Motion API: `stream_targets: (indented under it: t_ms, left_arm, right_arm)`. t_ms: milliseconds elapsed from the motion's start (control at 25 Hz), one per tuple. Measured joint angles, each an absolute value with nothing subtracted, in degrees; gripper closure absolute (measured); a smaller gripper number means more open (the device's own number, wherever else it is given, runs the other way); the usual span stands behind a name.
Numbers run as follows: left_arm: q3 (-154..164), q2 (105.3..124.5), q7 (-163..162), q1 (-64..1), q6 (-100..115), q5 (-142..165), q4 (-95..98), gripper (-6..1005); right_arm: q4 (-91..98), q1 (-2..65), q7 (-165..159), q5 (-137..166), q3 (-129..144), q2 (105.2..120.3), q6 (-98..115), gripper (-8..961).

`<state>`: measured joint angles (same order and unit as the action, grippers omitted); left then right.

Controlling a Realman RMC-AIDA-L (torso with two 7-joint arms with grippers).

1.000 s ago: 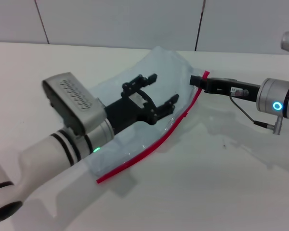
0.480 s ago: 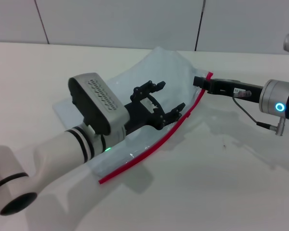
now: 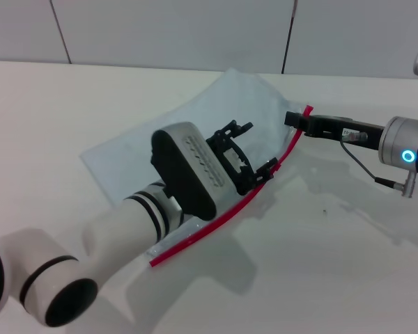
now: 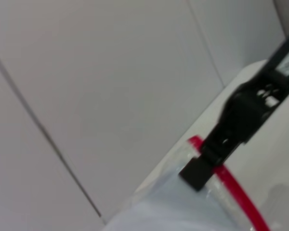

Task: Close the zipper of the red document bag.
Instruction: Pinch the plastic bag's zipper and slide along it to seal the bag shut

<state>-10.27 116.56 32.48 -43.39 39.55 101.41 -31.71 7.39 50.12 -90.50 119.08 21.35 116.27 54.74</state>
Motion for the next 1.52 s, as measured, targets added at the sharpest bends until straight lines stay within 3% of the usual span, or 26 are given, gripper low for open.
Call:
stream_targets:
  t_ms: [760, 1520]
  left_arm:
    - [-16.31, 117.12, 59.27, -37.45, 35.85, 98.94, -41.91, 234]
    - [-13.86, 117.16, 60.6, -37.09, 42.29, 98.85, -38.76, 242]
  right_arm:
    - [7.03, 50.63, -90.66, 119.0, 21.35, 116.29, 54.93, 907]
    - [5.62, 51.98, -90.16, 119.09, 21.55, 116.45, 58.99, 908]
